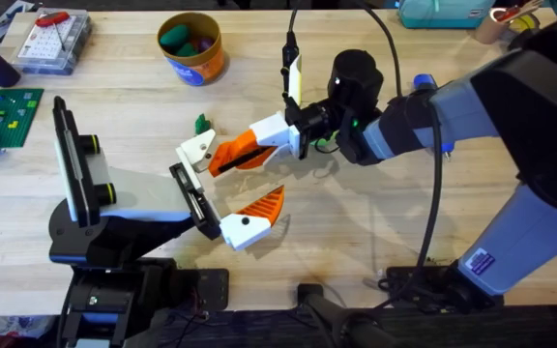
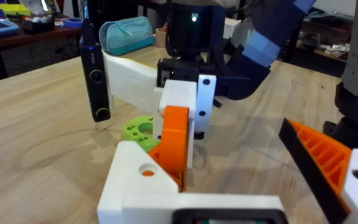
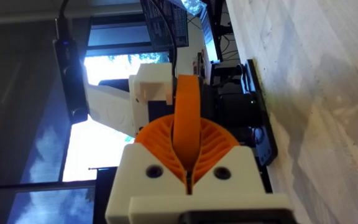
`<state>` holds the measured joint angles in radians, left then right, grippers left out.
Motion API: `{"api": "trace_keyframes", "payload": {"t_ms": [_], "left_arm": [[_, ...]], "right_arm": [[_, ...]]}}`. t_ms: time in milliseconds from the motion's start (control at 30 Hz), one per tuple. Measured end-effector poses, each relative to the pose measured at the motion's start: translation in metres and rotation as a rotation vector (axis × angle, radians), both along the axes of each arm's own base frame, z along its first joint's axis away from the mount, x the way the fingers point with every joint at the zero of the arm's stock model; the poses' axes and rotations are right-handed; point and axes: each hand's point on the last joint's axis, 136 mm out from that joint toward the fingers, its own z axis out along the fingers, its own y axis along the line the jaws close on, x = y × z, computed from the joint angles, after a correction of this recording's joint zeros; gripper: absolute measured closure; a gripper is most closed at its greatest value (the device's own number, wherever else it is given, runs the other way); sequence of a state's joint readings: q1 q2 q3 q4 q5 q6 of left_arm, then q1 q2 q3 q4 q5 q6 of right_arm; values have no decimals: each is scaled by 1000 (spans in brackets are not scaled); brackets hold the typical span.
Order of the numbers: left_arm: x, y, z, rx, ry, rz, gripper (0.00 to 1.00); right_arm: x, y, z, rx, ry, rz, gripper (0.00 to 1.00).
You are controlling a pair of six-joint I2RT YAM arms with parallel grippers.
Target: Pick up the gripper from the table and insert it into the empty holder that is missing its gripper. Then pick up a screw, insert it into the mounting hole, and use the screwdriver to tighten it. Finally, clean up the table by picking up the vegetable and placing it into the bucket.
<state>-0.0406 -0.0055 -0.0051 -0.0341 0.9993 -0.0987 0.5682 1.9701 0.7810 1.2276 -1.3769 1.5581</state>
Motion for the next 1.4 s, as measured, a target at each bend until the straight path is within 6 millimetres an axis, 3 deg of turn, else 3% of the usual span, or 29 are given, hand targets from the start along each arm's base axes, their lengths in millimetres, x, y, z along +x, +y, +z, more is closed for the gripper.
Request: {"api": "trace_keyframes", "payload": {"t_ms": [567, 733, 1100, 1400], "left_arm": [[0, 0, 1, -1, 13, 1, 15], [0, 0, 1, -1, 12, 1, 14], [0, 0, 1, -1, 13, 0, 14], [0, 0, 1, -1, 13, 0, 14]], "right_arm": [[-1, -2, -2, -12, 22, 7, 990], [0, -13, 3, 10, -7, 44, 990], [32, -48, 2, 7, 1, -46, 990], [22, -53, 0, 28, -43, -43, 990]]}}
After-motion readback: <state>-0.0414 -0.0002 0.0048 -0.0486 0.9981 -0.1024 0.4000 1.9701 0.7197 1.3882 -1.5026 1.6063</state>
